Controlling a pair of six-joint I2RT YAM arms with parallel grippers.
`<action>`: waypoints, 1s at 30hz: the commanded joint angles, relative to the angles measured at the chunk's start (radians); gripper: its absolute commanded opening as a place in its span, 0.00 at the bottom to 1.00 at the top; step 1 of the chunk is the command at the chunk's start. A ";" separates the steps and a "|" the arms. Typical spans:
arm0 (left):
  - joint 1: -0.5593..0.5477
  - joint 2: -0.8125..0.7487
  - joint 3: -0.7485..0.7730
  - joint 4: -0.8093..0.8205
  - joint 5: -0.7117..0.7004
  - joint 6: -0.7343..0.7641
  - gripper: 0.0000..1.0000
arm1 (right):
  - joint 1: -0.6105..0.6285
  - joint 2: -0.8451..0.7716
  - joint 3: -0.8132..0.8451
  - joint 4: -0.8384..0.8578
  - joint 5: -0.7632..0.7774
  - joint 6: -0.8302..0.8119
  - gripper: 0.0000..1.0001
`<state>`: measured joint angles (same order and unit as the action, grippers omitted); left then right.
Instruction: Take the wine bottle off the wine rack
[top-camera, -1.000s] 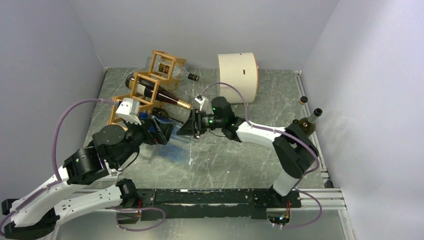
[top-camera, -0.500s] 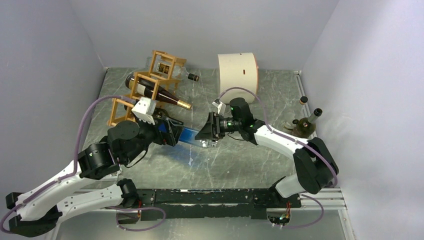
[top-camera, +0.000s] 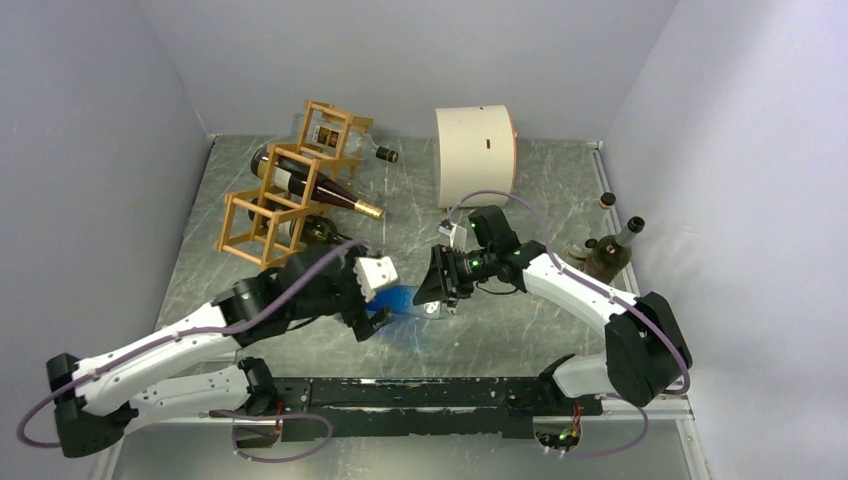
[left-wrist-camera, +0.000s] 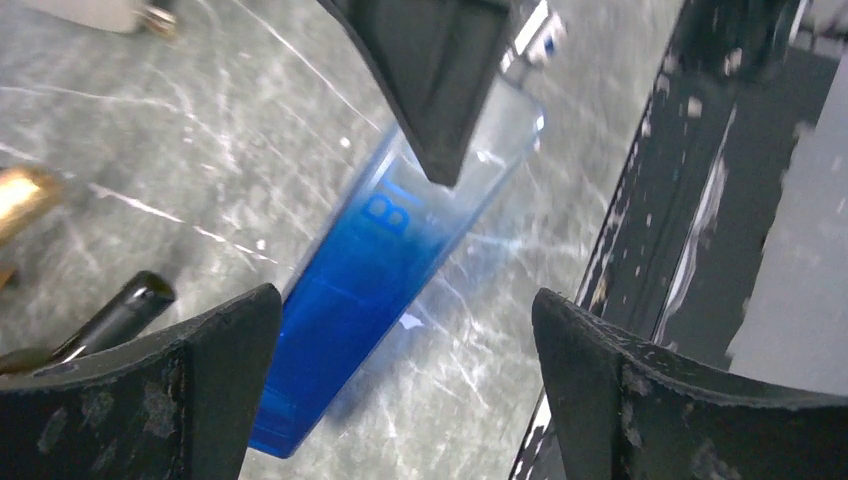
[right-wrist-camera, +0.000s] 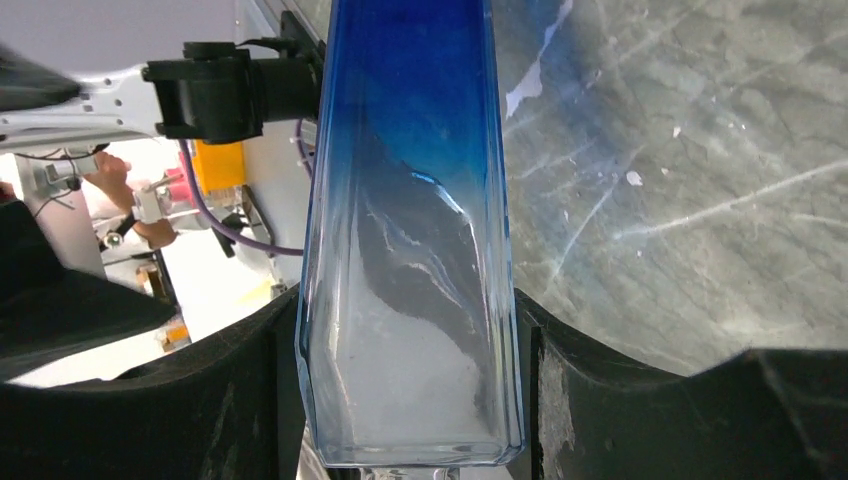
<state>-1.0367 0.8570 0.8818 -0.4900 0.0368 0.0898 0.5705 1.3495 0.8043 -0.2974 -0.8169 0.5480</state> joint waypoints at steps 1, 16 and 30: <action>0.003 0.070 -0.057 0.053 0.176 0.226 0.99 | -0.004 -0.072 0.070 0.042 -0.094 -0.043 0.00; 0.000 0.292 -0.153 0.265 0.113 0.352 0.98 | 0.000 -0.099 0.075 -0.030 -0.132 -0.086 0.00; 0.000 0.316 -0.136 0.266 0.076 0.309 0.46 | 0.028 -0.141 0.082 -0.056 -0.116 -0.083 0.01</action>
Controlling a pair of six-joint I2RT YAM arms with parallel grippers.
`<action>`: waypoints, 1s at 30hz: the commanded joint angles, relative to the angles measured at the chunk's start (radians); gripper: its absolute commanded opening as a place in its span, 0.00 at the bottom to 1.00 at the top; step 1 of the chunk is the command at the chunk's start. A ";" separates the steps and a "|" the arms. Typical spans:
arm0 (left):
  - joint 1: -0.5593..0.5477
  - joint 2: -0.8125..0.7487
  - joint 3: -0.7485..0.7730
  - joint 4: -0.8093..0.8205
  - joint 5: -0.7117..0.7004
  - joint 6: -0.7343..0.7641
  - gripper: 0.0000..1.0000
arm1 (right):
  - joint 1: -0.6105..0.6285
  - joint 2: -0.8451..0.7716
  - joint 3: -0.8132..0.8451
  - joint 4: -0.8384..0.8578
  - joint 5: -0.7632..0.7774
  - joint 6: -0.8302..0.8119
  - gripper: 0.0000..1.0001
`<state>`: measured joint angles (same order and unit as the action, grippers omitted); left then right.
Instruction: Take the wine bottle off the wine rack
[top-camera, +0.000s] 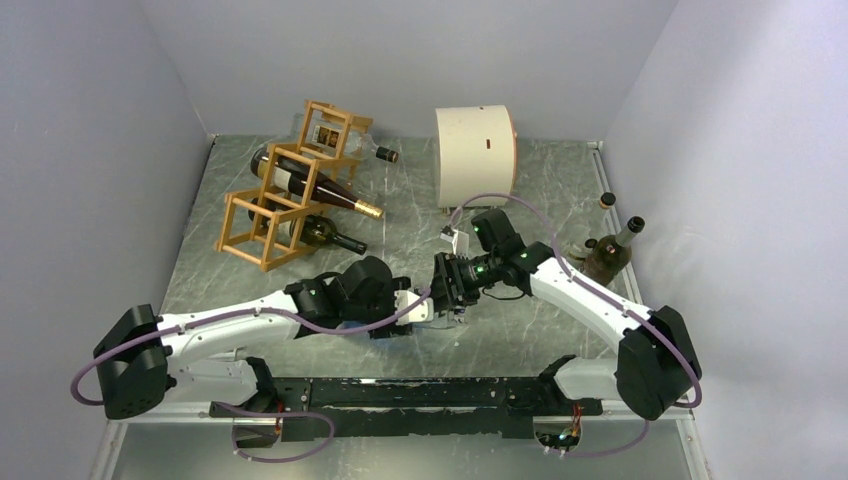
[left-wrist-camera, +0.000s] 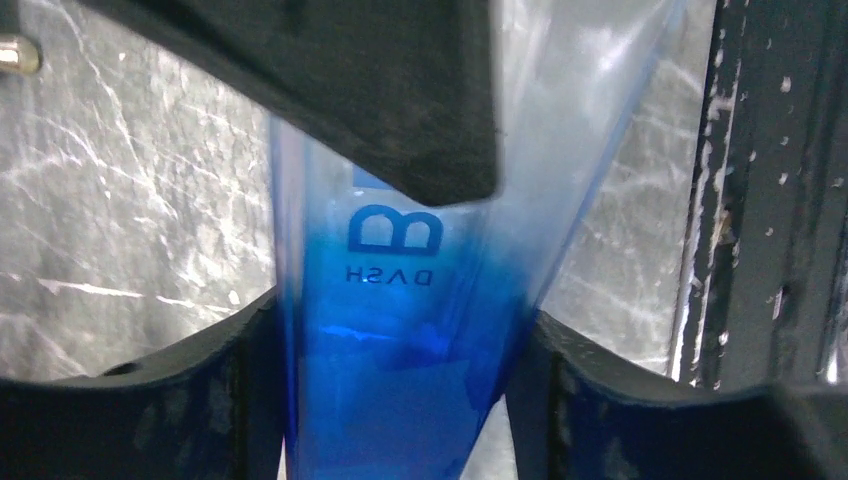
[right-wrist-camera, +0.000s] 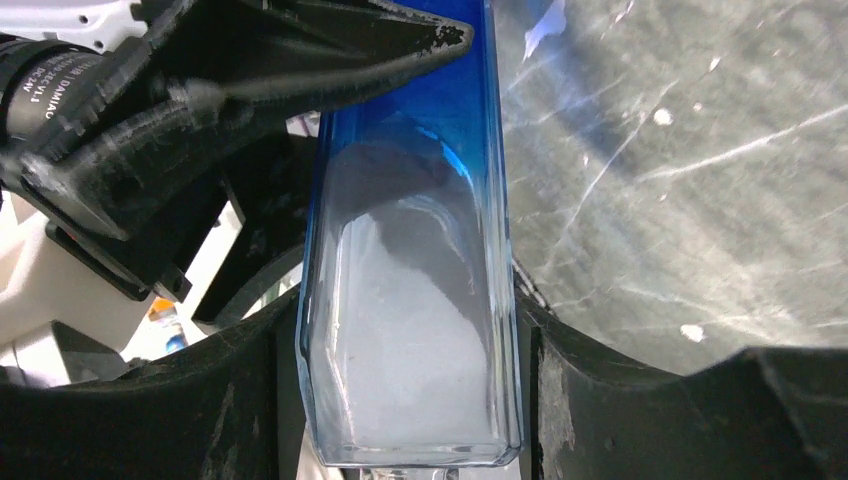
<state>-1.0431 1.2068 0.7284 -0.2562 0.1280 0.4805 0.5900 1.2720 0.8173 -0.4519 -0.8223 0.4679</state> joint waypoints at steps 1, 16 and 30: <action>0.006 -0.053 0.011 0.036 -0.015 -0.093 0.40 | 0.007 -0.067 0.069 0.101 -0.106 0.000 0.06; 0.006 -0.236 -0.046 0.140 -0.144 -0.418 0.07 | 0.006 -0.107 0.036 0.283 0.235 0.202 1.00; 0.006 -0.189 0.009 0.153 -0.301 -0.566 0.07 | 0.175 0.013 0.093 0.325 0.414 0.195 0.98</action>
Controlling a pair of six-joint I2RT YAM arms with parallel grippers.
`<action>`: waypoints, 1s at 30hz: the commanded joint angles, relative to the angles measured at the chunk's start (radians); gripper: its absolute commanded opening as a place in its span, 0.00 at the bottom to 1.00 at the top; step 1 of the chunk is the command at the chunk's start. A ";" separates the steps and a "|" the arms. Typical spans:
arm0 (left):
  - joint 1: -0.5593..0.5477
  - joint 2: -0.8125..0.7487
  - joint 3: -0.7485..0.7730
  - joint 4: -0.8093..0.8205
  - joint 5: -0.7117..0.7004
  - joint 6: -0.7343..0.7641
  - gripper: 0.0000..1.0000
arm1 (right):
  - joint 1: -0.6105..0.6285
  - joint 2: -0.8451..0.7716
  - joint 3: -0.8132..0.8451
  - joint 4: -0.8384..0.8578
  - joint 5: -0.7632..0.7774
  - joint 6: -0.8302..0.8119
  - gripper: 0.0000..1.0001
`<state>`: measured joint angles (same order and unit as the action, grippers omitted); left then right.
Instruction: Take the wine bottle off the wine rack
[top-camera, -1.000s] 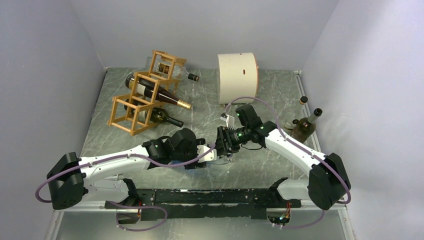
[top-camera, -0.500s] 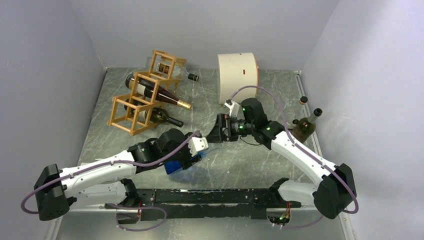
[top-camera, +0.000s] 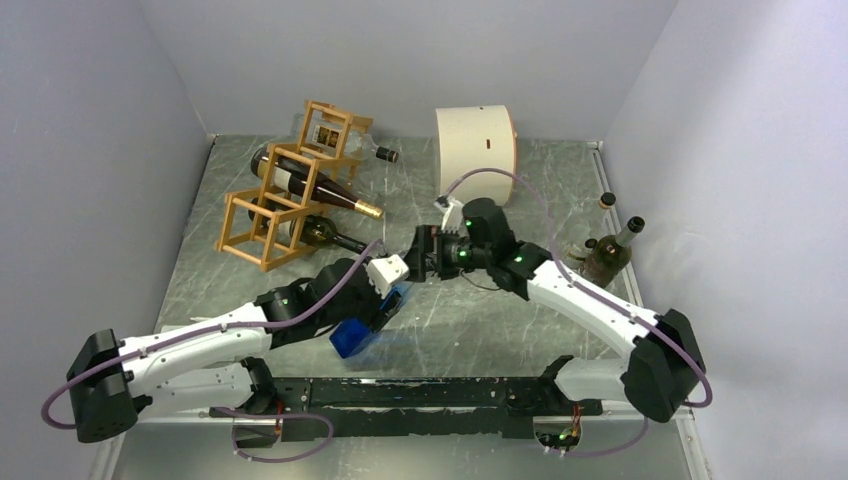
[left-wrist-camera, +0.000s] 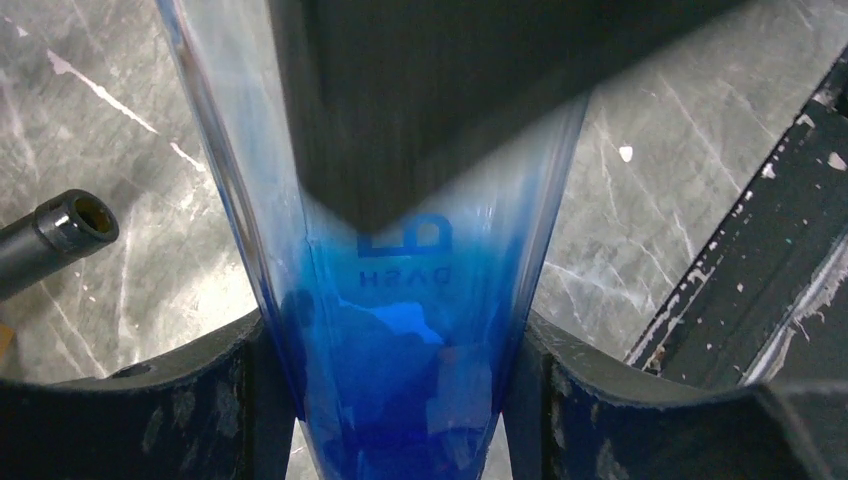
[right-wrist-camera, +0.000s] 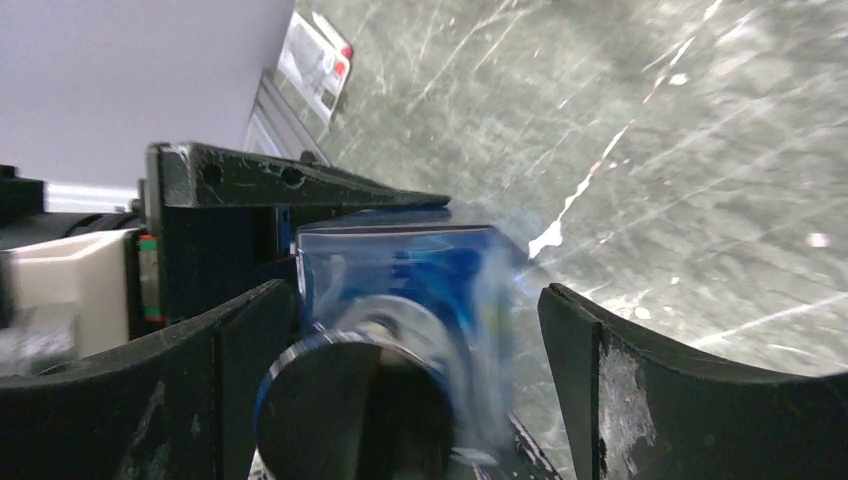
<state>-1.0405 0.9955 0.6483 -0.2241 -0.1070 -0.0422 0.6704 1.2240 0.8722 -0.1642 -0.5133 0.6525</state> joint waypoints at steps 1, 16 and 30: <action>0.003 0.032 0.097 0.117 -0.064 -0.044 0.07 | 0.110 0.076 0.036 0.050 0.122 0.015 0.96; 0.003 -0.080 0.070 0.097 -0.020 -0.075 1.00 | 0.076 -0.036 0.104 -0.084 0.387 -0.091 0.00; 0.004 -0.182 0.143 0.028 -0.145 -0.055 1.00 | 0.060 -0.282 0.279 -0.398 1.328 -0.293 0.00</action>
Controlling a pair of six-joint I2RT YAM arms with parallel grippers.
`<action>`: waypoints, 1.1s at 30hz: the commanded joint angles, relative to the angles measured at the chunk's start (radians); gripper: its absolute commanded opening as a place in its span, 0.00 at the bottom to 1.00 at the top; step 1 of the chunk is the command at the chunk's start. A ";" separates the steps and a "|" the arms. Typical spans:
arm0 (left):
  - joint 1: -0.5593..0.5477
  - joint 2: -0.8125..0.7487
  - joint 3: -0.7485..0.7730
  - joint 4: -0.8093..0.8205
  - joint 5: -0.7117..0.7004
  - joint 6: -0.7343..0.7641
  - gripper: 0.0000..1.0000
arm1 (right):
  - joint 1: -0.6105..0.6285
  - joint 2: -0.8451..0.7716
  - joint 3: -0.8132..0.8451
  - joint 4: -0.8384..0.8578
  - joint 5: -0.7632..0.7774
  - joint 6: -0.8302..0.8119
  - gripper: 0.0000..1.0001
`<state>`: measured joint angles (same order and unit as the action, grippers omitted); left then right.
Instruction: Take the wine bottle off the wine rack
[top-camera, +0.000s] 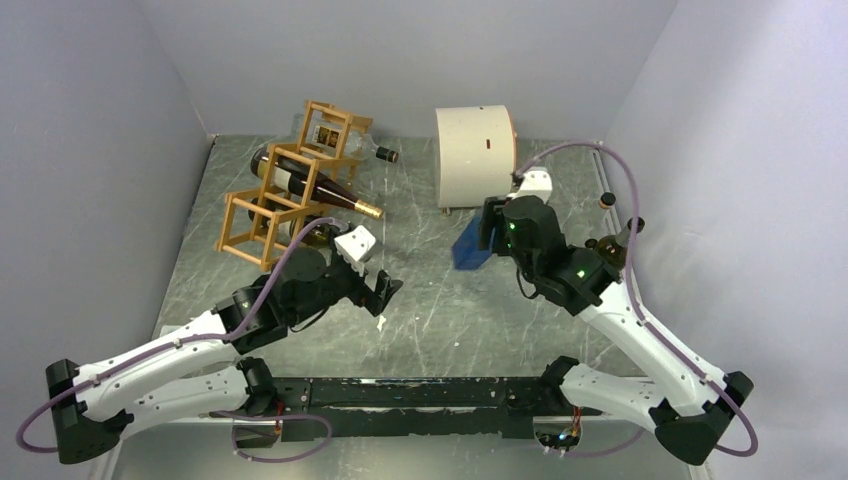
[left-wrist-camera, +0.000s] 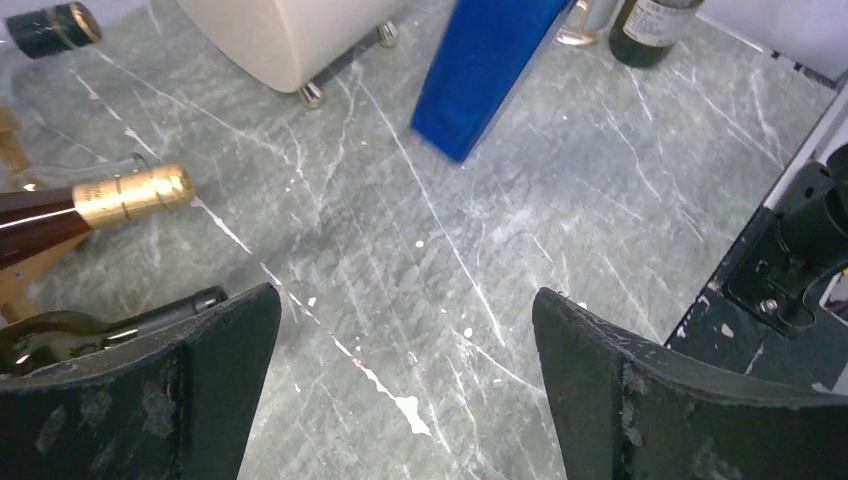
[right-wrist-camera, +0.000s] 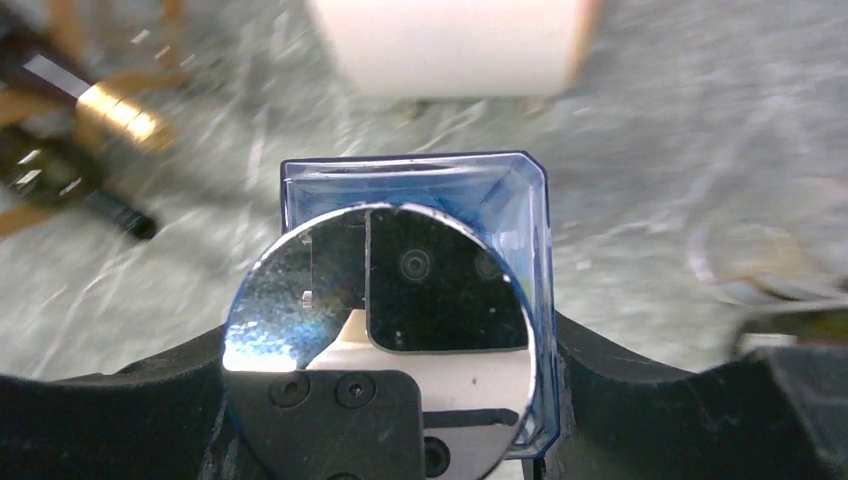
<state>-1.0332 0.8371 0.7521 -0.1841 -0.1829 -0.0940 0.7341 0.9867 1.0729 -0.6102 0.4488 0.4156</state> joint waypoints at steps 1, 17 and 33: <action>-0.005 -0.025 0.041 -0.012 -0.080 -0.009 1.00 | -0.004 -0.045 0.074 0.067 0.413 -0.078 0.00; -0.004 -0.137 0.077 -0.109 -0.151 -0.106 0.98 | -0.274 0.082 -0.046 0.386 0.422 -0.169 0.00; -0.004 -0.131 0.107 -0.137 -0.171 -0.128 0.98 | -0.410 0.156 -0.123 0.426 0.261 -0.094 0.00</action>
<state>-1.0332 0.7010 0.8280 -0.3233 -0.3389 -0.2070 0.3382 1.1591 0.9463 -0.3000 0.7074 0.2893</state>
